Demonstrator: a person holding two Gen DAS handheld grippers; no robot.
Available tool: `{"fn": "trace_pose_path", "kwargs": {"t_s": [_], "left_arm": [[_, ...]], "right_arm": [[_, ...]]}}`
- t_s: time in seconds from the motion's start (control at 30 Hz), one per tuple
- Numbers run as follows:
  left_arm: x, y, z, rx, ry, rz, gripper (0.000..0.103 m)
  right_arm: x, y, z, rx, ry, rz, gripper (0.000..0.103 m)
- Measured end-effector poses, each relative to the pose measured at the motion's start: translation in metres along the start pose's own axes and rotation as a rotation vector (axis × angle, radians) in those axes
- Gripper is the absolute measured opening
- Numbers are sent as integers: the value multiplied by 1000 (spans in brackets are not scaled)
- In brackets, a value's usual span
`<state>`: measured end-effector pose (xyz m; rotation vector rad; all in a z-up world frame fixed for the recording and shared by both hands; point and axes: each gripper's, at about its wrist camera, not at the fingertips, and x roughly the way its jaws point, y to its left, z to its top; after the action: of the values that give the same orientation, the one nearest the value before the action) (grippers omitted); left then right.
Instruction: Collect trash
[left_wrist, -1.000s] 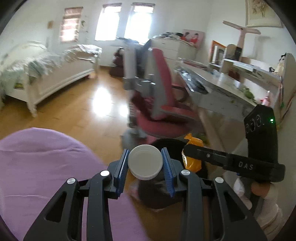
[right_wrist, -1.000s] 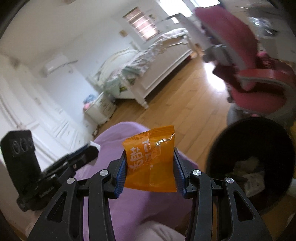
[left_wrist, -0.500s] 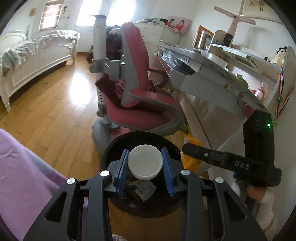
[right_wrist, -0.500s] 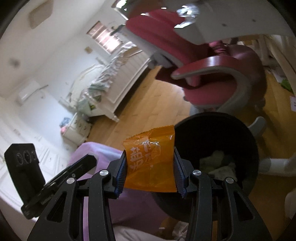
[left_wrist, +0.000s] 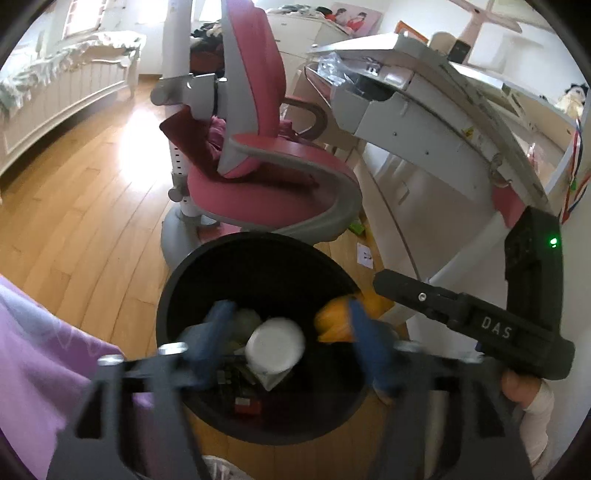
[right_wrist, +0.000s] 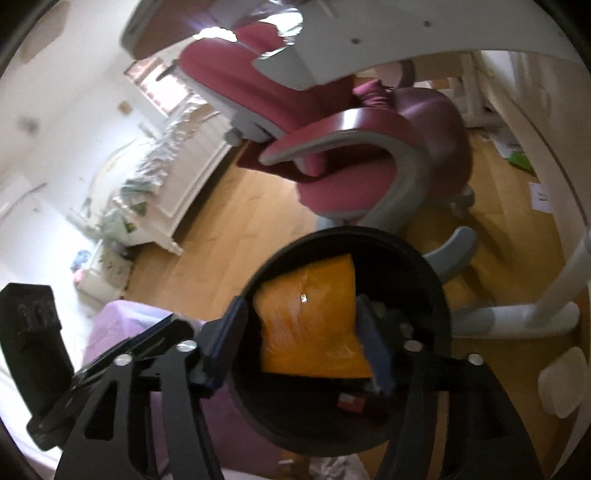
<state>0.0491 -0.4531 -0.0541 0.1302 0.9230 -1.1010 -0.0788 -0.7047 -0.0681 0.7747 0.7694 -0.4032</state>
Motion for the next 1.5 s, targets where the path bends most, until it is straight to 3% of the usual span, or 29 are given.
{"fn": "trace_pose_path", "kwargs": {"t_s": [0.3, 0.47, 0.5, 0.53, 0.57, 0.63, 0.83, 0.9, 0.93, 0.97, 1.03, 1.1, 1.17, 1.23, 1.37, 1.5], "left_arm": [[-51, 0, -14, -26, -42, -56, 80], [-99, 8, -31, -50, -136, 4, 81], [-114, 12, -37, -61, -161, 57, 83], [-123, 16, -40, -73, -173, 111, 96], [-134, 21, -45, -87, -193, 169, 98], [-162, 36, -58, -126, -235, 255, 98], [-250, 98, -115, -321, -377, 495, 98], [-283, 115, -138, -373, -447, 617, 98], [-294, 119, -145, -384, -473, 666, 98], [-306, 125, -154, -392, -497, 718, 98], [-328, 135, -173, -410, -533, 807, 98], [-343, 145, -187, -442, -542, 851, 98], [-353, 153, -197, -464, -538, 872, 98], [-361, 158, -209, -481, -552, 893, 98], [-370, 167, -224, -517, -569, 903, 98], [-376, 172, -229, -517, -594, 903, 98]], "right_arm": [[-9, 20, -6, -16, -8, 18, 82], [-11, 50, -16, -65, 11, 51, 82], [-11, 60, -19, -82, 15, 59, 82], [-11, 67, -22, -97, 19, 67, 82], [-10, 80, -26, -121, 23, 75, 83], [-11, 100, -32, -160, 22, 84, 89], [-15, 199, -65, -382, -13, 150, 89], [-29, 240, -83, -489, -85, 227, 90], [-41, 262, -96, -547, -155, 285, 98], [-52, 281, -109, -597, -239, 339, 98], [-60, 314, -133, -676, -315, 395, 98], [-46, 347, -152, -752, -243, 444, 98], [-20, 374, -171, -784, -133, 435, 98], [-3, 391, -188, -803, -106, 440, 98], [21, 419, -219, -863, -82, 401, 98], [40, 432, -229, -878, -126, 359, 98]]}}
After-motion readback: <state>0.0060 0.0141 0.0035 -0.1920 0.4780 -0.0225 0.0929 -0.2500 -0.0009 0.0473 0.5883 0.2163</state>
